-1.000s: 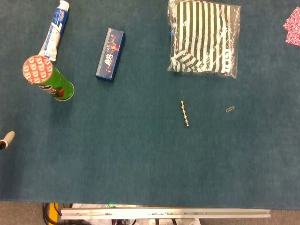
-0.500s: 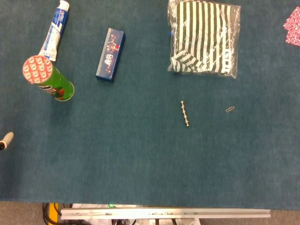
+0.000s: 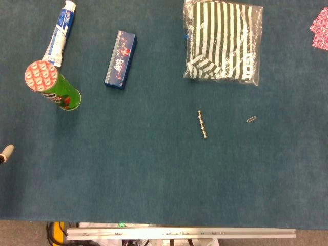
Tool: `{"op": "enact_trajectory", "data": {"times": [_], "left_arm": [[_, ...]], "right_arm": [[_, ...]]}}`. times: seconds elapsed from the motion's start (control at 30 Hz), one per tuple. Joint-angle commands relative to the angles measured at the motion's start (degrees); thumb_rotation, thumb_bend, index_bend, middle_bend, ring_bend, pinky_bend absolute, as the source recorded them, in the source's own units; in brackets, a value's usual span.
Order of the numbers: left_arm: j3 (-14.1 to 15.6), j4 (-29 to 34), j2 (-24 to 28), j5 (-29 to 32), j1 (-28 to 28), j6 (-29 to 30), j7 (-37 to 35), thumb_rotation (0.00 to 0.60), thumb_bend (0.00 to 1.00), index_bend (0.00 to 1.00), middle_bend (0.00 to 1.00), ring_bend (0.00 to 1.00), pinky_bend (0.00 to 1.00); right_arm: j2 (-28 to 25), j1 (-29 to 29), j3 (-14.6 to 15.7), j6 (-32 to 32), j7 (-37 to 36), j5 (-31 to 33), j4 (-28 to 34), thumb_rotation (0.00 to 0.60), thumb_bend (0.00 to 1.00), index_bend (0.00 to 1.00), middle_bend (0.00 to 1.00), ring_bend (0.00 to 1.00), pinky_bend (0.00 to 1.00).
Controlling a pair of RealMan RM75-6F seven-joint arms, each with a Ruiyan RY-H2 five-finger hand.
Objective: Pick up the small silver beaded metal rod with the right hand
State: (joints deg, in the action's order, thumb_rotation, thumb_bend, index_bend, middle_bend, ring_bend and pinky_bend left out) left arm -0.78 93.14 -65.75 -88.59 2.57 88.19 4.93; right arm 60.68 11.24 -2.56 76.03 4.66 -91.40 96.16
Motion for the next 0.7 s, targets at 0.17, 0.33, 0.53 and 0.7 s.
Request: {"op": "enact_trajectory", "data": {"times": [0.17,0.33,0.53,0.7], "left_arm": [[-0.4,0.8,0.3,0.7,0.4,-0.6,0.8,0.600,0.14,0.02,0.08,0.06,0.02],[-0.4,1.2,0.6,1.1,0.6,-1.4,1.3,0.600,0.14,0.02,0.08,0.06,0.02],[-0.6,1.5,0.8,1.6,0.8,-1.7,1.2,0.600,0.14,0.02,0.08,0.06,0.02],[-0.8,1.7,0.9,2.0,0.8,-1.7,1.4,0.600,0.14,0.02,0.08,0.06,0.02]], "right_arm": [[0.3,4.5,0.3,-5.1,2.7,-2.8,1.8,0.600,0.14,0.51,0.50,0.46,0.60],[0.8,8.8,0.5,-10.8,5.8,-4.7,3.7,0.600,0.15,0.51,0.48,0.42,0.55],[3.0,14.4,0.1,-17.1,9.1,-6.8,4.2,0.600,0.15,0.51,0.46,0.39,0.51],[6.0,18.5,-0.4,-20.9,11.9,-8.3,2.6,0.600,0.15,0.51,0.46,0.40,0.51]]}}
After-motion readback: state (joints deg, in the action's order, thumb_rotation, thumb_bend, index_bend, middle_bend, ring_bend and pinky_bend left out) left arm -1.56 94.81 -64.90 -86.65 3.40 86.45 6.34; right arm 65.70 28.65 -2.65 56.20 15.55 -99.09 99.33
